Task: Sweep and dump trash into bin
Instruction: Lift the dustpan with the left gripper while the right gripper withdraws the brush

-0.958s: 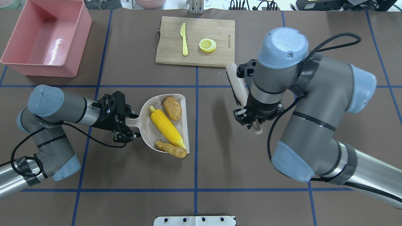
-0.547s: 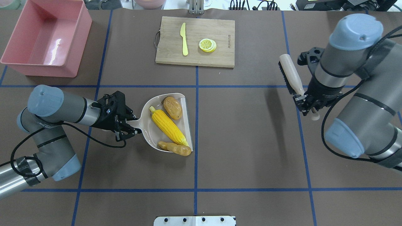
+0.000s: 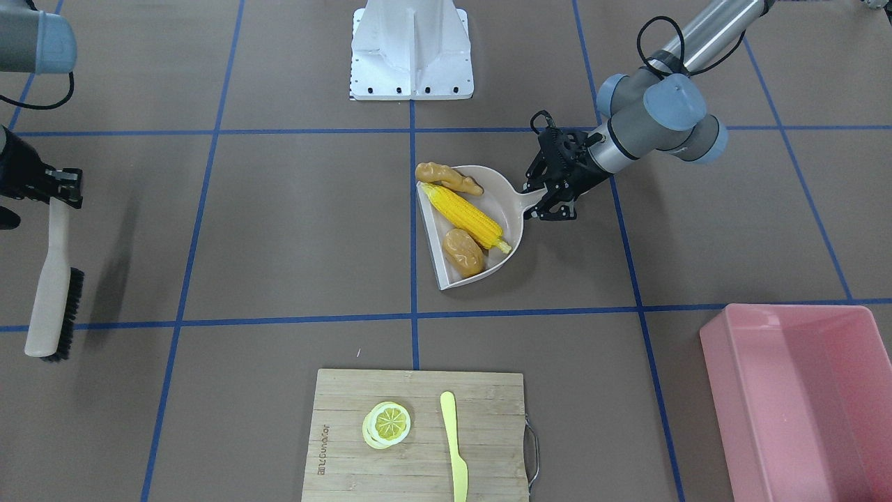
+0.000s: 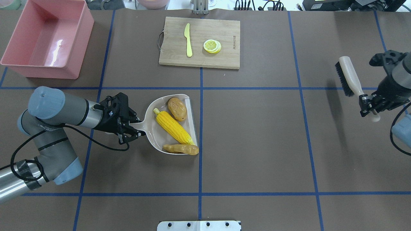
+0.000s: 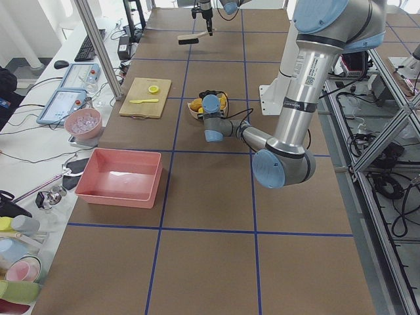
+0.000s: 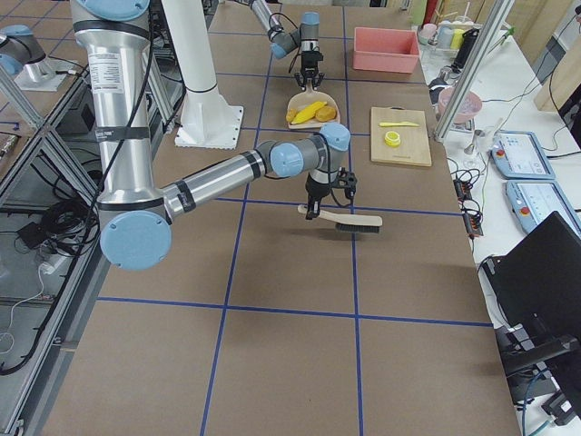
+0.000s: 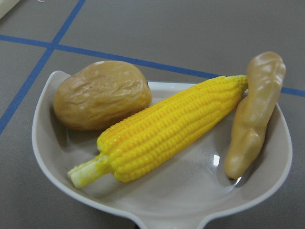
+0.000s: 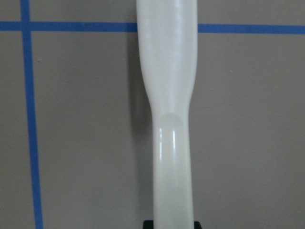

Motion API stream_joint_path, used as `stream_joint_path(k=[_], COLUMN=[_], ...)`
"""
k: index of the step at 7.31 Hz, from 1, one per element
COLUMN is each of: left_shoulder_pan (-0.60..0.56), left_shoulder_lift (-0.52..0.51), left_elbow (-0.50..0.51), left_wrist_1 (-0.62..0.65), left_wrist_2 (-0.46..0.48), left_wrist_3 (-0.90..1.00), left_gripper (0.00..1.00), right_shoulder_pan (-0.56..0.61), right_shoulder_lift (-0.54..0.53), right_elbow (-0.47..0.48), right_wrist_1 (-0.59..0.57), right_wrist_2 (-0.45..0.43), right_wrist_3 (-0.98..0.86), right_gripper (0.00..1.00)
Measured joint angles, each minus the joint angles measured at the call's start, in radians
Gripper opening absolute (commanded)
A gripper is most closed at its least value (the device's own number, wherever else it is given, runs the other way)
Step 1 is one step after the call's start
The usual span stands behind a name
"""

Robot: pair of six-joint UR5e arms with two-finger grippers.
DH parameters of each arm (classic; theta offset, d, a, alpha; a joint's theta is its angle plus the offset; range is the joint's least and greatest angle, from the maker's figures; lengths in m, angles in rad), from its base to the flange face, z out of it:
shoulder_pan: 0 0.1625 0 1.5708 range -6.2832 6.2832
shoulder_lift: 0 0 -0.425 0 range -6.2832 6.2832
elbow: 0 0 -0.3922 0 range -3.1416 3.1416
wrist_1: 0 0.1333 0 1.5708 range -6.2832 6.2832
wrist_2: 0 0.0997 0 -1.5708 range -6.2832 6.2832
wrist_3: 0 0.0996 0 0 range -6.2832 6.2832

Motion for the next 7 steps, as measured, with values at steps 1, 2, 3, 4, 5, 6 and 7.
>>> stream_joint_path(k=[1, 2, 3, 4, 5, 6, 7], left_shoulder_pan=[0.0, -0.001, -0.001, -0.002, -0.005, -0.011, -0.02], left_shoulder_lift=[-0.001, -0.001, -0.001, -0.001, 0.001, 0.004, 0.008], left_elbow=[-0.001, -0.002, -0.007, -0.018, -0.038, -0.066, -0.098], left_wrist_1=[0.001, 0.0, -0.003, -0.006, -0.006, -0.006, -0.006], left_wrist_2=[0.0, 0.0, 0.0, 0.0, 0.0, 0.001, 0.01], left_wrist_3=[0.0, 0.0, 0.0, 0.0, 0.0, -0.001, 0.004], left_gripper=[0.32, 0.31, 0.31, 0.31, 0.23, 0.15, 0.15], right_shoulder_pan=[0.028, 0.041, 0.044, 0.04, 0.016, -0.033, -0.084], right_shoulder_lift=[-0.062, -0.134, -0.196, -0.253, -0.294, -0.328, -0.35], right_elbow=[0.022, 0.059, 0.083, 0.098, 0.103, 0.098, 0.088], right_wrist_1=[0.028, 0.075, 0.138, 0.21, 0.295, 0.39, 0.47], right_wrist_2=[0.014, 0.023, 0.029, 0.036, 0.04, 0.036, 0.024], right_wrist_3=[-0.024, -0.024, -0.009, 0.024, 0.087, 0.164, 0.23], right_gripper=[0.0, 0.0, 0.0, 0.0, 0.0, 0.0, 0.0])
